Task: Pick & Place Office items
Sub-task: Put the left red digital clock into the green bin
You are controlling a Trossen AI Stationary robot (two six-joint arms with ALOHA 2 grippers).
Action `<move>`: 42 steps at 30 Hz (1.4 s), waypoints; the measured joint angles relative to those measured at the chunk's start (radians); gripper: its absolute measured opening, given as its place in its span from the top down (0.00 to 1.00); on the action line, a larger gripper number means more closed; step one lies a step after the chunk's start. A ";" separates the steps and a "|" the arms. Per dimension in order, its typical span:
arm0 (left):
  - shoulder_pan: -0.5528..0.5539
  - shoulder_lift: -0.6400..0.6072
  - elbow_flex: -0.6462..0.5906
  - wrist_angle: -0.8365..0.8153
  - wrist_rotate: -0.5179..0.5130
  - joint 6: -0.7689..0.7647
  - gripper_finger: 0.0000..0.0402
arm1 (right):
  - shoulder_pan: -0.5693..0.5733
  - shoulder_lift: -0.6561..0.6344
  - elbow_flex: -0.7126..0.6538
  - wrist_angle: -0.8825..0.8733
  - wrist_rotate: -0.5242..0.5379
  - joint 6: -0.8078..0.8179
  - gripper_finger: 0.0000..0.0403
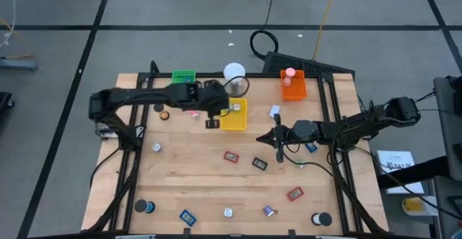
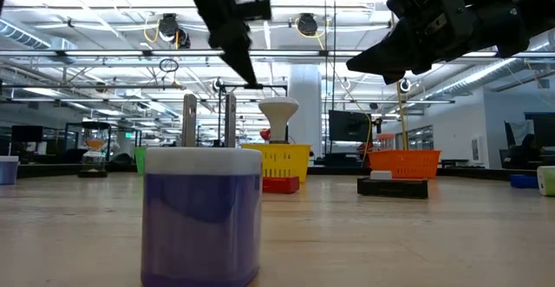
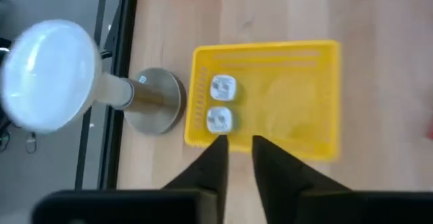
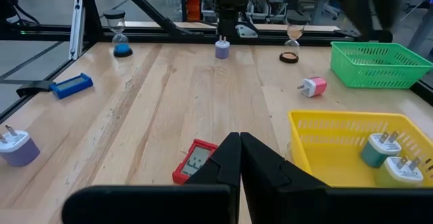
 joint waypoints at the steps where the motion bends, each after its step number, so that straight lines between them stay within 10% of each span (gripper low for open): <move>1: -0.015 -0.029 0.000 -0.019 -0.008 -0.011 0.88 | 0.000 0.000 0.000 0.000 0.000 0.000 1.00; 11: -0.186 -0.269 -0.069 -0.074 -0.093 -0.133 0.97 | 0.000 0.000 0.000 0.001 0.000 0.043 1.00; 23: -0.385 -0.429 -0.442 0.018 -0.142 -0.316 0.97 | 0.000 0.000 0.001 -0.001 0.000 0.045 1.00; 28: -0.469 -0.418 -0.629 0.332 -0.120 -0.348 0.97 | 0.000 0.000 0.001 -0.002 0.000 0.073 1.00; 36: -0.525 -0.342 -1.073 1.398 -0.106 -0.241 0.97 | 0.038 0.003 0.091 -0.208 0.097 0.196 1.00; 42: -0.520 -0.226 -1.157 1.586 -0.119 -0.338 0.94 | 0.131 0.085 0.158 -0.346 0.331 0.267 0.96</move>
